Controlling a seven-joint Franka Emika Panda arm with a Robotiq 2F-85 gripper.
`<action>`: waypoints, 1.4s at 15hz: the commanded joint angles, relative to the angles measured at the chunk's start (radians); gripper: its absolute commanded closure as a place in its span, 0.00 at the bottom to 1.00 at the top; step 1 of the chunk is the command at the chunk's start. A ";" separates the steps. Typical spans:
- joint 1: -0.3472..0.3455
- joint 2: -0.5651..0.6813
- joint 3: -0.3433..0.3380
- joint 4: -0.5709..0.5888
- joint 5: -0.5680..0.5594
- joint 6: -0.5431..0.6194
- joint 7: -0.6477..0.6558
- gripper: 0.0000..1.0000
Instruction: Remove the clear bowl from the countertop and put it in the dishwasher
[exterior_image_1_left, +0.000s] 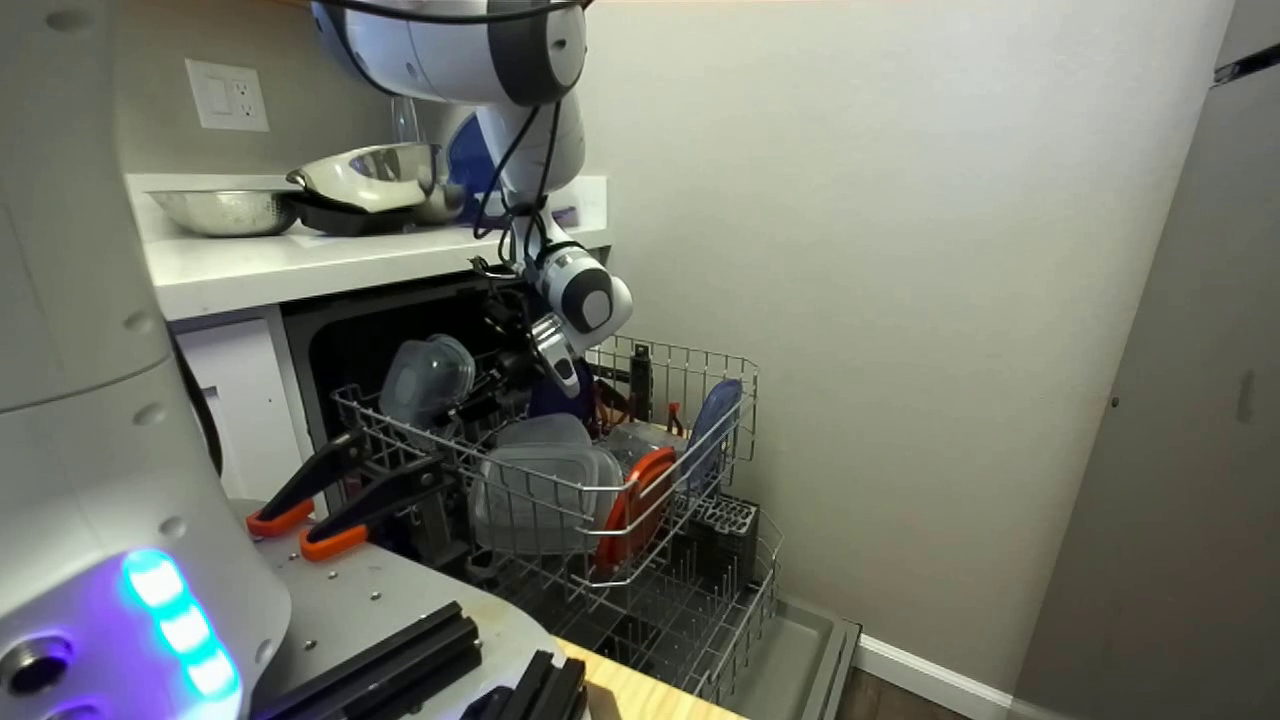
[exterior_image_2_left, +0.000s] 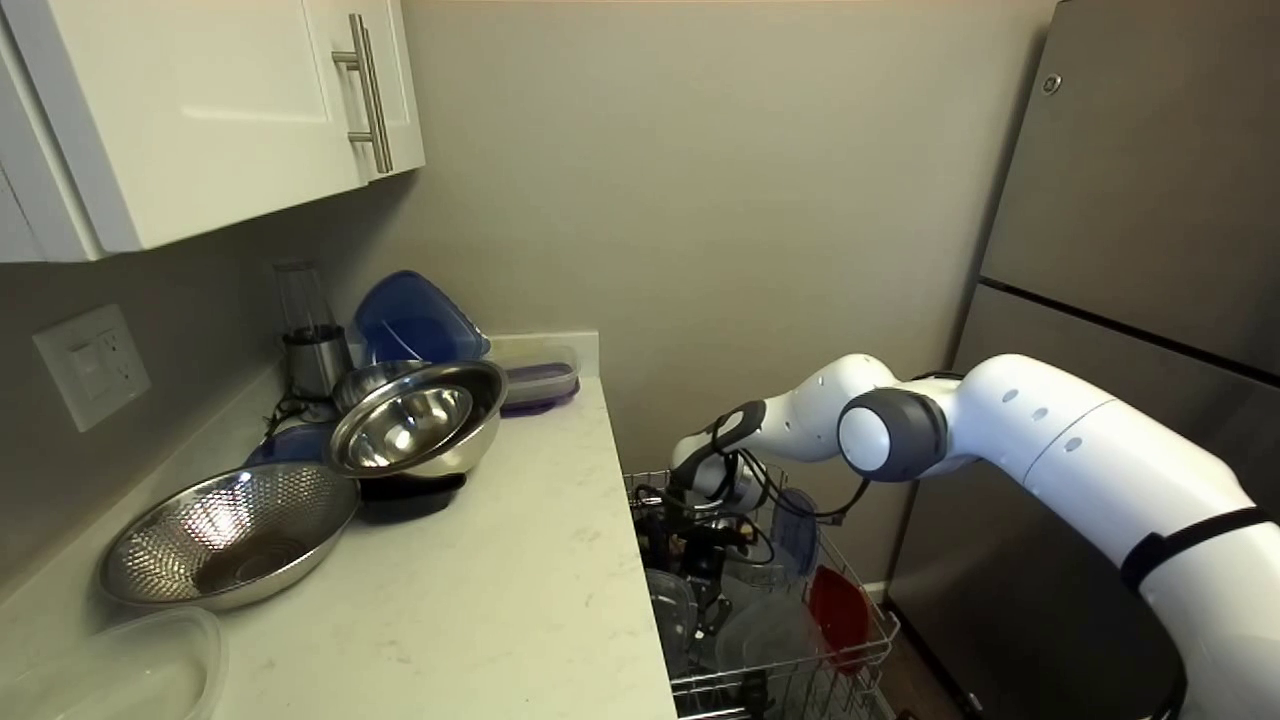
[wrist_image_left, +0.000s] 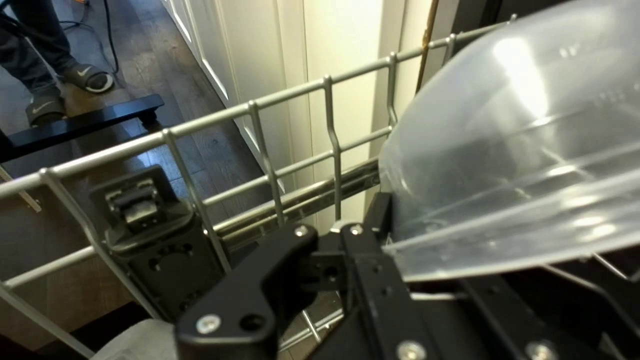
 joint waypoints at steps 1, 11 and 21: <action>0.021 0.022 0.008 0.034 -0.045 -0.086 0.020 0.97; 0.052 0.065 -0.007 0.118 -0.108 -0.188 0.087 0.97; 0.052 0.094 -0.016 0.152 -0.121 -0.178 0.229 0.96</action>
